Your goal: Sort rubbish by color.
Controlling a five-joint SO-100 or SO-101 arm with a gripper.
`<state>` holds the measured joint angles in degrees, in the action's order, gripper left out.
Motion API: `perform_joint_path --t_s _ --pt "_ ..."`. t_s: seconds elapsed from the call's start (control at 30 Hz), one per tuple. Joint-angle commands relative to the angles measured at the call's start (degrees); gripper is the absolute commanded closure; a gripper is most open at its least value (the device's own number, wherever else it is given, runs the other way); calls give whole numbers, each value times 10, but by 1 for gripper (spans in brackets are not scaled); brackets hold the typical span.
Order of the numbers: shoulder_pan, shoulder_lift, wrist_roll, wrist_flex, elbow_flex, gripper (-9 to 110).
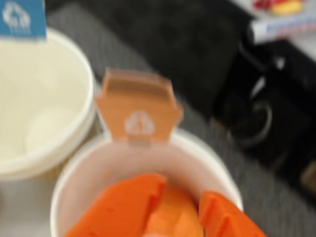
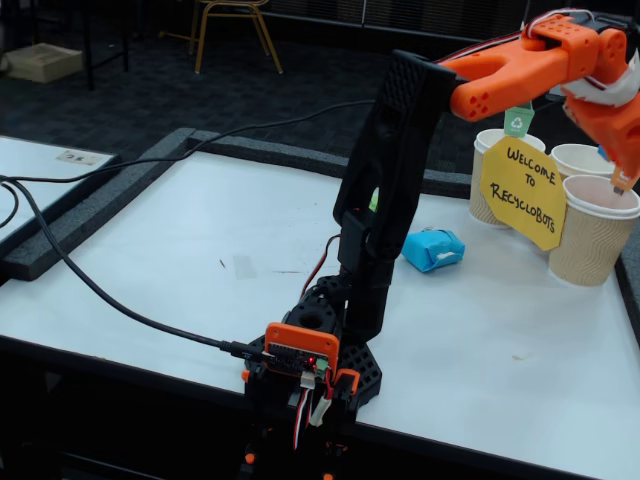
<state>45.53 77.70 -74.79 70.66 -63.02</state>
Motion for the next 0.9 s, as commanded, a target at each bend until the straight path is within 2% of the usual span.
perform_joint_path --t_s 0.0,0.47,0.7,0.87 --pt "19 172 -4 42 20 101" --pt "-38 444 -4 193 -175 101" --pt "-100 561 -4 201 -308 101" --pt "-181 629 -3 233 -370 101"
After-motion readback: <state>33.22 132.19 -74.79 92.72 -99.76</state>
